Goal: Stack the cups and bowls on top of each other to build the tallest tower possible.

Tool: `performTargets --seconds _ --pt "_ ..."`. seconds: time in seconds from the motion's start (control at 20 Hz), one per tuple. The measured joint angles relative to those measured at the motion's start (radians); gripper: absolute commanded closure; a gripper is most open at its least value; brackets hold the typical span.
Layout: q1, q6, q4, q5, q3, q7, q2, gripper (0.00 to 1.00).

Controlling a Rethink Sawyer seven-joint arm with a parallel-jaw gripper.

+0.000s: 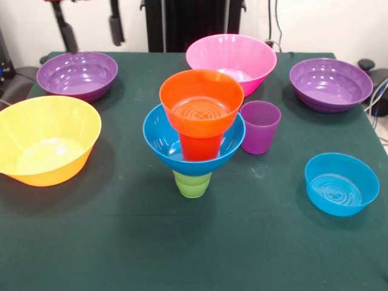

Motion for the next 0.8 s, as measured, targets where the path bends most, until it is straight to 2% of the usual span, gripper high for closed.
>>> performTargets --seconds 0.8 --pt "-0.031 0.0 0.003 -0.08 0.015 0.0 -0.011 0.0"
